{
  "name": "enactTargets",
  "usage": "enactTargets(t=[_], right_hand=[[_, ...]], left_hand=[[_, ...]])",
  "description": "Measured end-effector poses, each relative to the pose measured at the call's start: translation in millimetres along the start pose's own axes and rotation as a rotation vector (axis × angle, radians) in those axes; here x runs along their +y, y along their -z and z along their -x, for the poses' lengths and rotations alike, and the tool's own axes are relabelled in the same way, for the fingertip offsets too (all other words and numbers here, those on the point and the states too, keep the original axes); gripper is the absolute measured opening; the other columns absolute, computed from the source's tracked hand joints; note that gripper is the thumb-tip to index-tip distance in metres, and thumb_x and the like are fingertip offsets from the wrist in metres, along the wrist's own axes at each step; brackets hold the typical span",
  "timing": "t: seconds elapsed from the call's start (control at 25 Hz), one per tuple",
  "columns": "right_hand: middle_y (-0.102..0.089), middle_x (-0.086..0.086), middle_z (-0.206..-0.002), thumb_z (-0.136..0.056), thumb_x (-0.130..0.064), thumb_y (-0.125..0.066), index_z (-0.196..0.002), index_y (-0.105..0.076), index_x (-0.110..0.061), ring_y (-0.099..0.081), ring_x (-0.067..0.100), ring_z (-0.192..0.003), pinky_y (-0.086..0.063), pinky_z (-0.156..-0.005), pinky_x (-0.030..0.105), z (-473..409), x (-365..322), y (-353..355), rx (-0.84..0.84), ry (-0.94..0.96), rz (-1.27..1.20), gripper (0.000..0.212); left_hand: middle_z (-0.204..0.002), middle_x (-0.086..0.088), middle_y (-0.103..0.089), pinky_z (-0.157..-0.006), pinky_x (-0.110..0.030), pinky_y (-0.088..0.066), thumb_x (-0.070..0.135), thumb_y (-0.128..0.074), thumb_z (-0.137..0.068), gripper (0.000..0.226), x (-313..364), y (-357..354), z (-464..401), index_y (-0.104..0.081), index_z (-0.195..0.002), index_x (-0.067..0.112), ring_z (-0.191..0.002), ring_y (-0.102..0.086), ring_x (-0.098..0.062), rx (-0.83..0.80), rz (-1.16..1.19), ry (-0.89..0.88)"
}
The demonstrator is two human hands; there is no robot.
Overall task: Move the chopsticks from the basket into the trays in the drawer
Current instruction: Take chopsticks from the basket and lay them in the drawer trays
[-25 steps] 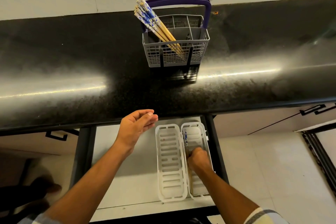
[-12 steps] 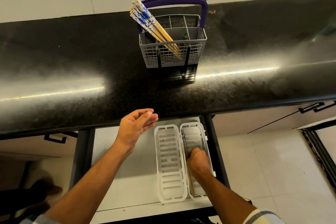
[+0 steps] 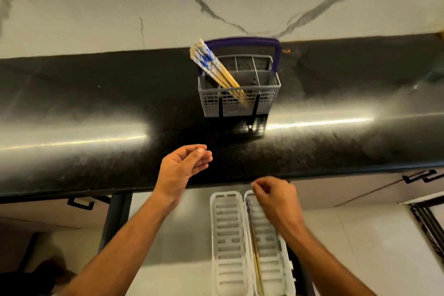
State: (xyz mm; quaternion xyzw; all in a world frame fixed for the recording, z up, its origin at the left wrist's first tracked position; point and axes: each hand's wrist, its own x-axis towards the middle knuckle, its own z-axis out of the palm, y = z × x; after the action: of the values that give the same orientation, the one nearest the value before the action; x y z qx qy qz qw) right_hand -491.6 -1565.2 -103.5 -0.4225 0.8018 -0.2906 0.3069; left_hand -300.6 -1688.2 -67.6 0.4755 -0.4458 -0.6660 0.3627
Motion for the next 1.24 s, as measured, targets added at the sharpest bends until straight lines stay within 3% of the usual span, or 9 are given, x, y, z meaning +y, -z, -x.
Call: enactTargets(t=[0.16,0.32,0.44,0.56,0.68,0.8,1.04,1.24], right_hand=[[-0.071,-0.011,-0.082,-0.092,-0.025,-0.068,-0.100,-0.076,-0.023,-0.065,-0.003,-0.073,-0.049,-0.065,0.005,-42,-94,50,0.221,0.364,-0.107,0.011],[-0.075,-0.007,-0.086,-0.092,-0.025,-0.068,-0.101,-0.077,-0.019,-0.066,0.001,-0.070,-0.046,-0.061,0.006,-96,-154,61,0.280,0.481,-0.069,0.014],[-0.073,-0.004,-0.082,-0.092,-0.026,-0.065,-0.097,-0.077,-0.018,-0.061,0.007,-0.063,-0.046,-0.055,0.018,-135,-180,51,0.277,0.503,0.042,0.015],[-0.070,-0.001,-0.093,-0.095,-0.028,-0.061,-0.102,-0.071,-0.017,-0.062,0.016,-0.077,-0.047,-0.062,0.030,-160,-187,37,0.302,0.465,0.144,0.017],[-0.065,0.000,-0.099,-0.097,-0.027,-0.058,-0.108,-0.065,-0.016,-0.058,0.016,-0.083,-0.046,-0.067,0.029,-175,-184,27,0.289,0.438,0.144,0.017],[-0.063,0.000,-0.097,-0.097,-0.026,-0.058,-0.108,-0.068,-0.015,-0.055,0.015,-0.082,-0.041,-0.066,0.026,-184,-180,23,0.296,0.450,0.178,0.018],[-0.066,0.000,-0.096,-0.095,-0.024,-0.062,-0.108,-0.071,-0.018,-0.059,0.016,-0.089,-0.052,-0.075,0.032,-191,-178,26,0.217,0.552,0.209,0.017],[-0.067,0.000,-0.092,-0.096,-0.022,-0.060,-0.102,-0.074,-0.019,-0.059,0.017,-0.085,-0.051,-0.072,0.031,-192,-182,30,0.161,0.563,0.241,0.017]], left_hand=[[-0.101,-0.017,-0.076,-0.088,-0.035,-0.060,0.012,-0.060,-0.096,0.016,62,-15,-30,-0.070,-0.108,0.007,-0.096,-0.074,-0.026,0.040,0.066,-0.137],[-0.097,-0.014,-0.076,-0.085,-0.033,-0.061,0.013,-0.063,-0.095,0.015,111,-33,-63,-0.071,-0.107,0.007,-0.091,-0.074,-0.022,0.108,0.023,-0.233],[-0.093,-0.011,-0.076,-0.085,-0.037,-0.061,0.016,-0.066,-0.094,0.009,126,-42,-93,-0.072,-0.100,0.013,-0.084,-0.072,-0.017,0.214,-0.044,-0.223],[-0.088,-0.007,-0.077,-0.085,-0.042,-0.061,0.020,-0.069,-0.091,0.012,124,-46,-119,-0.073,-0.101,0.014,-0.081,-0.072,-0.017,0.322,-0.133,-0.184],[-0.090,-0.002,-0.076,-0.085,-0.039,-0.061,0.022,-0.070,-0.090,0.020,119,-49,-137,-0.073,-0.108,0.014,-0.084,-0.073,-0.016,0.364,-0.162,-0.134],[-0.086,-0.001,-0.077,-0.084,-0.041,-0.061,0.022,-0.071,-0.090,0.006,113,-52,-145,-0.074,-0.094,0.020,-0.083,-0.075,-0.017,0.347,-0.126,-0.123],[-0.090,-0.007,-0.078,-0.084,-0.038,-0.062,0.015,-0.072,-0.089,0.003,110,-53,-144,-0.073,-0.091,0.018,-0.088,-0.076,-0.022,0.320,-0.035,-0.134],[-0.092,-0.008,-0.077,-0.083,-0.038,-0.062,0.015,-0.073,-0.088,0.005,111,-52,-138,-0.072,-0.093,0.017,-0.089,-0.075,-0.023,0.313,-0.034,-0.117]])
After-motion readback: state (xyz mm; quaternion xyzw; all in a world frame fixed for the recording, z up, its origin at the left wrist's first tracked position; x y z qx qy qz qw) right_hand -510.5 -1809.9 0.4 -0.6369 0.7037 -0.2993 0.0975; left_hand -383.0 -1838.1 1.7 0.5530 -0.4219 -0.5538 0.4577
